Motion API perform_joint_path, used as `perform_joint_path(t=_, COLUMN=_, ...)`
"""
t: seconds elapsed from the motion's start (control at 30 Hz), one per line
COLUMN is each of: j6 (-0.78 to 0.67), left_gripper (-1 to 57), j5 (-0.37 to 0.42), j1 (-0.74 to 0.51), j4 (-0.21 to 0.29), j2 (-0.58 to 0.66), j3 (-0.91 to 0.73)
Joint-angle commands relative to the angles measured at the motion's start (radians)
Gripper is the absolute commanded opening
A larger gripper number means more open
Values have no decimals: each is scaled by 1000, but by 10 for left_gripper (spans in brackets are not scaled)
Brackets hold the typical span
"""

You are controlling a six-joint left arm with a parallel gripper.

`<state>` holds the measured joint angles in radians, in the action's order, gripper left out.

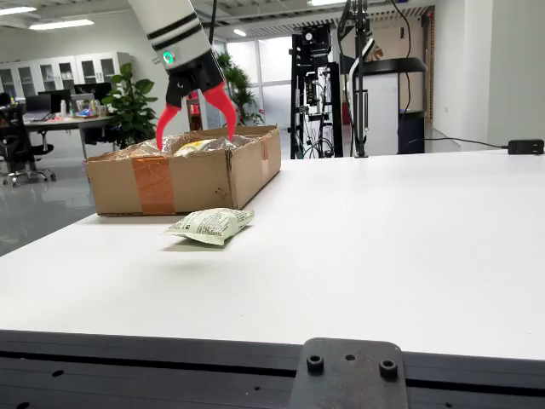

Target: Grasp a snack and put it in the bin.

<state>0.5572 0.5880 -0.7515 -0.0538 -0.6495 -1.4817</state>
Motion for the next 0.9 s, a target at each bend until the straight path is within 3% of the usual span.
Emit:
perform_joint_path(t=0.03, j6=23, left_gripper=570, j5=-44, j1=-1, j4=-2, j2=-32, j3=0)
perform_joint_path(t=0.9, j6=107, left_gripper=573, j5=-169, j1=30, j4=-9, j2=-176, j3=0)
